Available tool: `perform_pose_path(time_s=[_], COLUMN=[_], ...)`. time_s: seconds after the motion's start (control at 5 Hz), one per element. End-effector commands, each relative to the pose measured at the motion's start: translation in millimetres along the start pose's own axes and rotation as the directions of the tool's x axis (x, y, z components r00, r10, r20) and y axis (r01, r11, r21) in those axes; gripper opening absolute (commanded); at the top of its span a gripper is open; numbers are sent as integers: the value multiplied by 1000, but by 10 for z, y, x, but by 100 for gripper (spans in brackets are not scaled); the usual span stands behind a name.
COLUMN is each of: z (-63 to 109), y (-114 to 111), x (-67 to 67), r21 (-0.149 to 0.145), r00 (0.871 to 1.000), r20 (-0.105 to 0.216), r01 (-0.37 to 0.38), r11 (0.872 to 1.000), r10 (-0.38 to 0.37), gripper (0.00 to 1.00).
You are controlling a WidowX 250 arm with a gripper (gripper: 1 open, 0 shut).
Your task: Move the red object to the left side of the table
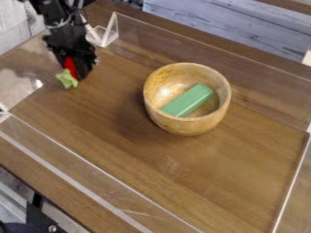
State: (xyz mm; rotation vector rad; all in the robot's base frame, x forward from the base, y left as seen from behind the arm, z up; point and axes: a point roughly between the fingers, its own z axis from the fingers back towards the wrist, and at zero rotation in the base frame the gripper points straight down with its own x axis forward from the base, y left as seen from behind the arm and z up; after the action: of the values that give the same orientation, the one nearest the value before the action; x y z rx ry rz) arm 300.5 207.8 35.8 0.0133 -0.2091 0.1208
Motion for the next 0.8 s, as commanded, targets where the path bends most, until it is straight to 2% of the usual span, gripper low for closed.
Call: perform_pose_path(time_s=[0.0,0.2,0.4,0.6], z=[322,248,169,120], y=[47,26,23,-1], x=[203,287,328,348], r21=[50,36,4,-18], r00=[998,999,999,1000], r20=[57,39,12,-10], r01=[-5,19,38,-1], r11=[999,999,999,1000], r10=[2,-20,-38,0], gripper=[0,0,0,0])
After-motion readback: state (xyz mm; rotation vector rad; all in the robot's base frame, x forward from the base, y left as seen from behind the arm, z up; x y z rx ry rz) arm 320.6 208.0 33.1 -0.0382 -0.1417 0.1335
